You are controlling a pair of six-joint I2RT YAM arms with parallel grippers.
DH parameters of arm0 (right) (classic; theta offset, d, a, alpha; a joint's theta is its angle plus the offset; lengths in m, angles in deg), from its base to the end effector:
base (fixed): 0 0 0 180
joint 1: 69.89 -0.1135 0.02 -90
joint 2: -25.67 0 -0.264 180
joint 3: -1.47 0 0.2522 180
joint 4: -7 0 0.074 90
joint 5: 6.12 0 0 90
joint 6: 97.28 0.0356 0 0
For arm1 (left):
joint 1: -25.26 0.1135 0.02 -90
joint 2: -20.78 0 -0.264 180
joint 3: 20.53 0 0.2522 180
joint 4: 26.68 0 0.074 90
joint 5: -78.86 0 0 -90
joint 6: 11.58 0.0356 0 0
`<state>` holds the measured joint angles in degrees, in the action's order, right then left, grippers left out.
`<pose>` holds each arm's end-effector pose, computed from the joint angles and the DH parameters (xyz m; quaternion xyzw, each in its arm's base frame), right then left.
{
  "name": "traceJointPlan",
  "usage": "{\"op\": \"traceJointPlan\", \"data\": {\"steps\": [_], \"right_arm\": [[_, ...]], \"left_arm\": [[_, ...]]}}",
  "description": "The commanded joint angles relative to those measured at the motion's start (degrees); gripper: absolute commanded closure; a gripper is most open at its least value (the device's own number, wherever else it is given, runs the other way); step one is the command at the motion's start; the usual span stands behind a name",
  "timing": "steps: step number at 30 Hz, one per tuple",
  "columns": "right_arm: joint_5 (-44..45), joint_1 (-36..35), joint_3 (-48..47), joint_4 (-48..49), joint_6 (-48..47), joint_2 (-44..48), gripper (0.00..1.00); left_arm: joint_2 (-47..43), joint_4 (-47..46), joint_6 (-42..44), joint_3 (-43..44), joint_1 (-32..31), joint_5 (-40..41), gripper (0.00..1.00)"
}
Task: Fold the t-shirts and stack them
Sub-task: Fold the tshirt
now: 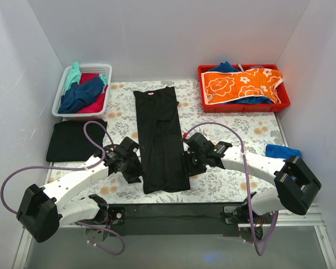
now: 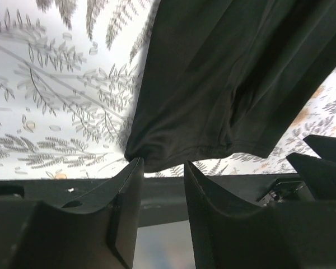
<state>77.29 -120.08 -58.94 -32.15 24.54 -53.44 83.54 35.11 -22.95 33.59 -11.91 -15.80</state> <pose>0.1679 0.2079 0.1993 -0.1688 0.9445 0.2231 0.1724 0.1458 -0.1142 0.2072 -0.5174 0.8378 -0.1730 0.0226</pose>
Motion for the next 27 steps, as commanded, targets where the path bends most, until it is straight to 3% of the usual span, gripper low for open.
{"op": "traceJointPlan", "data": {"steps": [1,10,27], "right_arm": [[-3.2,0.2,2.4,2.9,1.1,0.8,0.48],[-3.7,0.2,5.6,4.8,0.8,-0.3,0.46],[-7.4,0.2,8.2,8.6,1.1,-2.5,0.45]], "left_arm": [[-1.1,3.9,-6.2,-0.9,-3.8,1.8,0.67],[3.2,0.3,-10.9,-3.8,-8.2,2.7,0.57],[10.0,-4.5,-10.8,-5.5,-9.6,3.5,0.54]]}}
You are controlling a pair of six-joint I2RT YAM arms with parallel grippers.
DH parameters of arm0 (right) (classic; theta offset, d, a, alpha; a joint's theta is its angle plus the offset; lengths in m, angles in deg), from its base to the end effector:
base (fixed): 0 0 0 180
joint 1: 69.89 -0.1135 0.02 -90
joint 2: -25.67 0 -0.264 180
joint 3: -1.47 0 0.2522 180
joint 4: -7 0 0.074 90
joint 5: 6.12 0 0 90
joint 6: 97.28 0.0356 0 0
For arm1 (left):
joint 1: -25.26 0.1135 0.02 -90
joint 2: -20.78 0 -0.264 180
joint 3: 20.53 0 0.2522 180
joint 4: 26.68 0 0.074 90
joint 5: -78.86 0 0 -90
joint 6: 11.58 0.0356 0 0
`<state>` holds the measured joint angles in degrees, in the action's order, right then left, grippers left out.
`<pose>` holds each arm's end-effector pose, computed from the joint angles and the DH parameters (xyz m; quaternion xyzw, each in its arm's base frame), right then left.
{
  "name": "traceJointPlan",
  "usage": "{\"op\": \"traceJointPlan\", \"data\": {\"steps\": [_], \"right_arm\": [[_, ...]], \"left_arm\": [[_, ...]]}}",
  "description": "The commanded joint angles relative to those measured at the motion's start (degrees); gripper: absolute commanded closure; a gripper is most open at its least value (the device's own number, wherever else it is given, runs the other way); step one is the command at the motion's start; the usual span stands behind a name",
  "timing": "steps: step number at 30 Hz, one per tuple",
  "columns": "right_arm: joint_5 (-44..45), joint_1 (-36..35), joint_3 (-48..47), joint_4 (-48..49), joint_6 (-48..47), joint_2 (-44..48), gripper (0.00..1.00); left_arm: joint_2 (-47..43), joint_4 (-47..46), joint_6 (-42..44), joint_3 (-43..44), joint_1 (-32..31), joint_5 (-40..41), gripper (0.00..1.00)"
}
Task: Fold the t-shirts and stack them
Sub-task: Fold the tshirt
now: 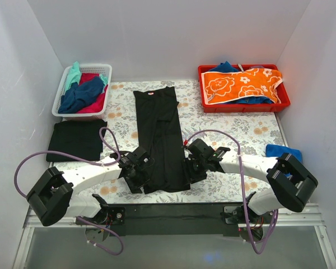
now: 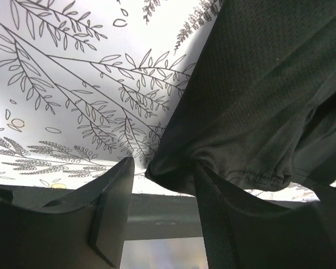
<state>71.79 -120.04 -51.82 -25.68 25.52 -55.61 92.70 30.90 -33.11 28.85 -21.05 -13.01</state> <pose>0.1583 0.2013 0.1612 -0.1715 0.9470 0.2431 0.1212 0.1303 -0.1380 0.1598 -0.5357 0.8399 -0.0876 0.0006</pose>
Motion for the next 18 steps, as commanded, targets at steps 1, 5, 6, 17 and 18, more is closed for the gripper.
{"op": "traceJointPlan", "data": {"steps": [1,5,6,17,18], "right_arm": [[-2.1,0.1,0.9,2.1,0.0,-0.4,0.45],[-2.8,0.1,1.3,2.5,-0.1,-0.7,0.48],[-2.9,0.1,1.3,2.4,-0.2,-0.8,0.5],[-2.5,0.1,2.5,0.5,-0.8,-0.6,0.9],[-2.4,0.1,2.7,0.0,-0.9,0.0,0.94]], "left_arm": [[1.3,-0.4,-0.4,-1.0,-0.5,0.8,0.54],[2.9,-0.9,0.1,-1.5,-1.1,0.6,0.56],[3.0,-1.0,0.2,-1.6,-1.4,0.6,0.58],[3.6,0.0,0.7,-1.7,-2.3,0.8,0.9],[3.1,0.7,0.7,-1.7,-2.3,0.9,0.92]]}}
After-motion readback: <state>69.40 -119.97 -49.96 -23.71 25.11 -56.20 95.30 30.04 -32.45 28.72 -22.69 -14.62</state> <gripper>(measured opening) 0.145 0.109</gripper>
